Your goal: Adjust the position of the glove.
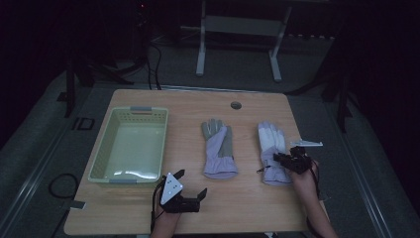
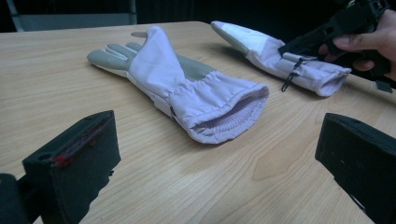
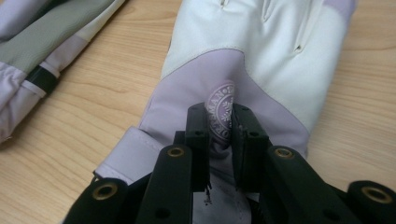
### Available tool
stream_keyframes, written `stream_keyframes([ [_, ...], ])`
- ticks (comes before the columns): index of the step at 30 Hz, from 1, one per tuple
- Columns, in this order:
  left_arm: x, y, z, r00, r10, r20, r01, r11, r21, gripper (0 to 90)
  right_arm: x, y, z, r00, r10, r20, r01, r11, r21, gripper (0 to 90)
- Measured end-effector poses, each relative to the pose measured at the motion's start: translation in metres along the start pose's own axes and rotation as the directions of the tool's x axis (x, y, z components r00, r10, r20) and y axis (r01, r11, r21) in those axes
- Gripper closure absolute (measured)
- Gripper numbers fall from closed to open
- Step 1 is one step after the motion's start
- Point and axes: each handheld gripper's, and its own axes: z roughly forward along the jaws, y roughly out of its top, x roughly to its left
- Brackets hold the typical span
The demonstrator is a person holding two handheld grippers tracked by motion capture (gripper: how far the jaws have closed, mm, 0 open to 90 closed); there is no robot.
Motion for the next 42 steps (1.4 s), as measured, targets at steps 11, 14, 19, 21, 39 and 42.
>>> stream_keyframes([
  [11, 0.000, 0.000, 0.000, 1.0000, -0.001, -0.001, 0.001, 1.0000, 0.003, 0.0, -0.002, 0.016, -0.037, 0.9989, 0.036, 0.031, -0.034, 0.997, -0.068, 80.1],
  [14, 0.000, 0.000, 0.000, 1.0000, -0.001, -0.001, 0.001, 1.0000, 0.003, 0.0, 0.003, 0.027, -0.049, 0.9982, 0.032, 0.051, -0.027, 0.995, -0.096, 80.1],
  [19, 0.000, 0.000, 0.000, 1.0000, -0.002, 0.000, 0.002, 1.0000, 0.003, 0.0, 0.016, 0.046, -0.065, 0.9976, 0.009, 0.069, 0.000, 0.991, -0.132, 80.1],
  [21, 0.000, 0.000, 0.000, 1.0000, -0.003, 0.000, 0.003, 1.0000, 0.004, 0.0, 0.022, 0.052, -0.071, 0.9975, 0.007, 0.071, 0.003, 0.990, -0.142, 80.2],
  [39, 0.001, 0.000, 0.000, 1.0000, -0.003, 0.003, 0.003, 1.0000, 0.002, 0.0, 0.111, 0.104, -0.075, 0.9976, -0.055, 0.042, 0.063, 0.975, -0.213, 80.0],
  [42, 0.001, 0.000, 0.000, 0.9999, -0.010, 0.003, 0.010, 0.9999, -0.001, 0.0, 0.130, 0.108, -0.065, 0.9976, -0.061, 0.035, 0.066, 0.978, -0.199, 80.0],
])
